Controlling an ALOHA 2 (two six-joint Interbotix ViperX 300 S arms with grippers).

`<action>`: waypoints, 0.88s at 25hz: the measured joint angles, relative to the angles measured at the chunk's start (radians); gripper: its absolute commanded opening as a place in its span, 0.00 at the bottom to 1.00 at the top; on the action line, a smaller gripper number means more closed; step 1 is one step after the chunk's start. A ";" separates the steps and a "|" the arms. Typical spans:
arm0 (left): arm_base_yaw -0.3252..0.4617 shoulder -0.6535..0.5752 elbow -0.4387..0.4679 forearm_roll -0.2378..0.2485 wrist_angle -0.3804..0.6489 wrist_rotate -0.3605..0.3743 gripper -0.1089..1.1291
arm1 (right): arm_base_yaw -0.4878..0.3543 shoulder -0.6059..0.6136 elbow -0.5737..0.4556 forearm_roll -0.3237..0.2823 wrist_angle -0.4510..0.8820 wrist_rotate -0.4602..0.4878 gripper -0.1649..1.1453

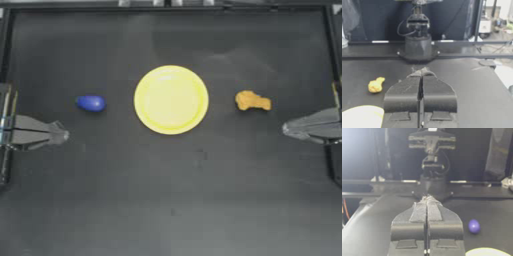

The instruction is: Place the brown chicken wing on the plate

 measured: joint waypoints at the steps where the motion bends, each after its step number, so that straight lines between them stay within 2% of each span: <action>1: 0.002 -0.002 0.002 0.000 0.002 0.000 0.10 | -0.002 0.000 0.002 0.000 0.000 -0.002 0.17; 3: 0.005 -0.017 0.014 -0.002 0.012 0.002 0.13 | -0.005 0.000 0.006 -0.003 0.000 -0.005 0.16; 6: 0.008 -0.035 0.017 -0.002 0.026 0.003 0.15 | -0.014 0.000 0.011 -0.003 0.002 -0.005 0.21; 9: 0.012 -0.037 0.015 -0.002 0.040 0.005 0.22 | -0.017 0.000 0.011 -0.008 0.000 -0.005 0.29; 11: 0.021 -0.037 0.014 -0.003 0.044 0.005 0.38 | -0.025 0.000 0.011 -0.009 0.000 -0.006 0.40; 12: 0.023 -0.037 0.014 -0.005 0.046 0.005 0.48 | -0.028 0.000 0.011 -0.012 0.000 -0.008 0.50; 15: 0.026 -0.037 0.014 -0.006 0.057 0.006 0.88 | -0.029 0.000 0.011 -0.041 0.003 -0.008 0.79; 16: 0.026 -0.037 0.014 -0.005 0.061 0.006 0.96 | -0.029 0.000 0.011 -0.046 0.005 -0.008 0.88; 17: 0.026 -0.037 0.014 -0.006 0.064 0.005 0.98 | -0.031 0.000 0.011 -0.049 0.009 -0.008 0.94; 18: 0.026 -0.038 0.012 -0.006 0.074 0.006 0.94 | -0.034 0.000 0.011 -0.049 0.012 -0.008 0.95; 20: 0.028 -0.037 0.008 -0.006 0.094 0.005 0.87 | -0.040 0.000 0.011 -0.049 0.032 -0.008 0.90; 22: 0.028 -0.037 0.002 -0.005 0.107 0.005 0.88 | -0.049 0.000 0.011 -0.049 0.058 -0.008 0.88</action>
